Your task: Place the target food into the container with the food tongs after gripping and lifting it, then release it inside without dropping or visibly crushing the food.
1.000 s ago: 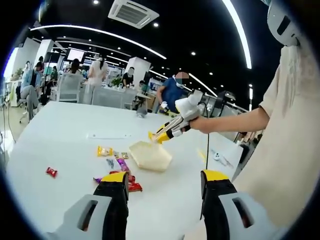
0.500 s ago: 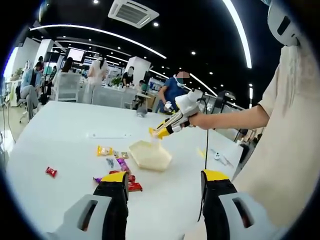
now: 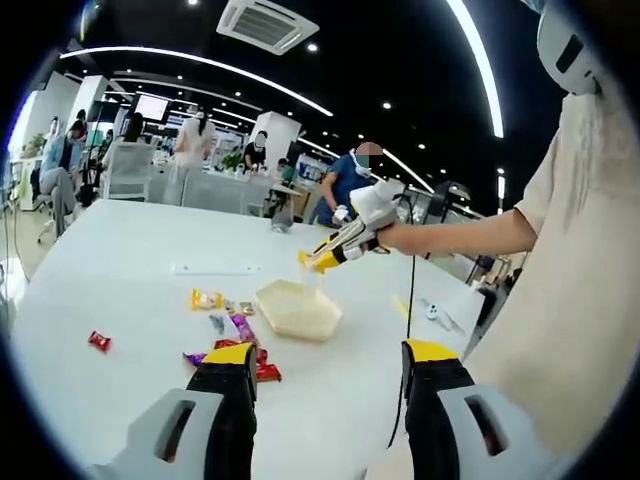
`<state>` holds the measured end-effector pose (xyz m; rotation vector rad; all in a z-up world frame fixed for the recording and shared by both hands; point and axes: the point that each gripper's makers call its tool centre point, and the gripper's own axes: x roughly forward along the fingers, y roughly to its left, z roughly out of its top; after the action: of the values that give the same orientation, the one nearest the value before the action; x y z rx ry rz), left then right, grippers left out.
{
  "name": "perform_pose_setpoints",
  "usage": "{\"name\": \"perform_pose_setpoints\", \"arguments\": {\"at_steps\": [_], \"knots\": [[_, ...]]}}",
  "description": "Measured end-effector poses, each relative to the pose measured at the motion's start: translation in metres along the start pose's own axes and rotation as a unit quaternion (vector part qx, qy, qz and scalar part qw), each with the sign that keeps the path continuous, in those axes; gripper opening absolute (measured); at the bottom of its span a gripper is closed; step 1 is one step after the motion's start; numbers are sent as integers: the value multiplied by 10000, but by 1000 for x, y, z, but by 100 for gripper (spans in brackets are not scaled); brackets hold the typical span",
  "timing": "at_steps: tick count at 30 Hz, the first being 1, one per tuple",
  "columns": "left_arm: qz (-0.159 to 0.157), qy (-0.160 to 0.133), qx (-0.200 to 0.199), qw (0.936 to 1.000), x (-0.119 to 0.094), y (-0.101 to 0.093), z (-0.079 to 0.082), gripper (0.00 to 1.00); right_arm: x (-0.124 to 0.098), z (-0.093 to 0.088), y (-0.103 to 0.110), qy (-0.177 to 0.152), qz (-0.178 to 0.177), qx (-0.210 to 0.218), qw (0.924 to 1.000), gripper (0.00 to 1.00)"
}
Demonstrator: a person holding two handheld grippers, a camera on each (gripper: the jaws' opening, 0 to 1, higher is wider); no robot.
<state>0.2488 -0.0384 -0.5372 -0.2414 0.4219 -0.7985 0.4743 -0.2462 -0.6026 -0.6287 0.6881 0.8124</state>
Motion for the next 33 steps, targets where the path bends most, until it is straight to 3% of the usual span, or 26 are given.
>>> {"name": "perform_pose_setpoints", "arguments": {"at_steps": [33], "knots": [[4,23,-25,10000,0,-5,-4,58,-3,-1,-4,3,-48,-77,10000,26]]}}
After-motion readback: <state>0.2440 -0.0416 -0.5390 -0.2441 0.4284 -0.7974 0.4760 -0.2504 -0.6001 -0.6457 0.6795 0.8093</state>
